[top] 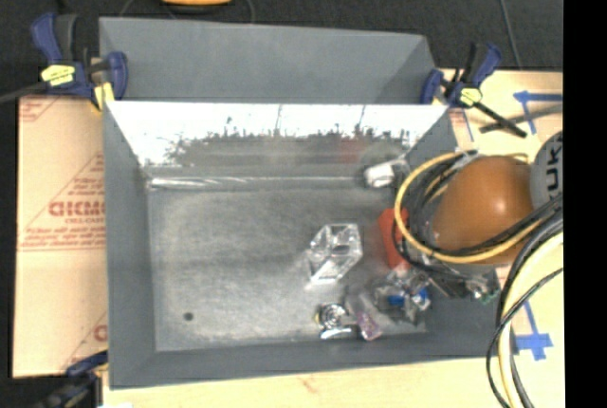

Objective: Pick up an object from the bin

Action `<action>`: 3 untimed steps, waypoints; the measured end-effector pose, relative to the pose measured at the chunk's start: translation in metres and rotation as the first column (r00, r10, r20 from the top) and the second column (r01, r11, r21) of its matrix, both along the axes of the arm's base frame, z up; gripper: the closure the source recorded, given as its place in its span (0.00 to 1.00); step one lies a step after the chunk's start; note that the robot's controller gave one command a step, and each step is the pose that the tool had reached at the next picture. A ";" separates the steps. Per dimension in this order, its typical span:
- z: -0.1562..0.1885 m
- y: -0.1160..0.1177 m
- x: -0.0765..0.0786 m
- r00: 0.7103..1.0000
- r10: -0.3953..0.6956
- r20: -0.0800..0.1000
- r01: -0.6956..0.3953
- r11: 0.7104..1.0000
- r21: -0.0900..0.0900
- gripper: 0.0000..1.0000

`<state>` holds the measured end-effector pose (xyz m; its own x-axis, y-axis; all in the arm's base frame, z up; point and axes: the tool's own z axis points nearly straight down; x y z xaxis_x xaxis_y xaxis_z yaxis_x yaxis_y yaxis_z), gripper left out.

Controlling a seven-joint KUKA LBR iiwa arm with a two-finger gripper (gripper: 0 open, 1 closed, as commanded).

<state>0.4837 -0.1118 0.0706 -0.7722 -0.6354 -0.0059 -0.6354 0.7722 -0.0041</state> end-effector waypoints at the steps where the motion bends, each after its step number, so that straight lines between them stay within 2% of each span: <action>1: 0.000 -0.014 0.015 0.967 0.253 -0.002 -0.253 0.967 -0.002 1.00; 2: 0.000 -0.011 0.015 0.968 0.250 -0.001 -0.250 0.968 0.002 0.00; 3: 0.000 -0.024 0.034 0.970 0.242 0.002 -0.242 0.970 0.017 0.00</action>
Offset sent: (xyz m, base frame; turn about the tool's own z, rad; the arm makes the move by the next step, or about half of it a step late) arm 0.0133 -0.0127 -0.0006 -0.2572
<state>0.5180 -0.1358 0.0711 -0.5956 -0.8031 -0.0182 -0.8033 0.5955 0.0080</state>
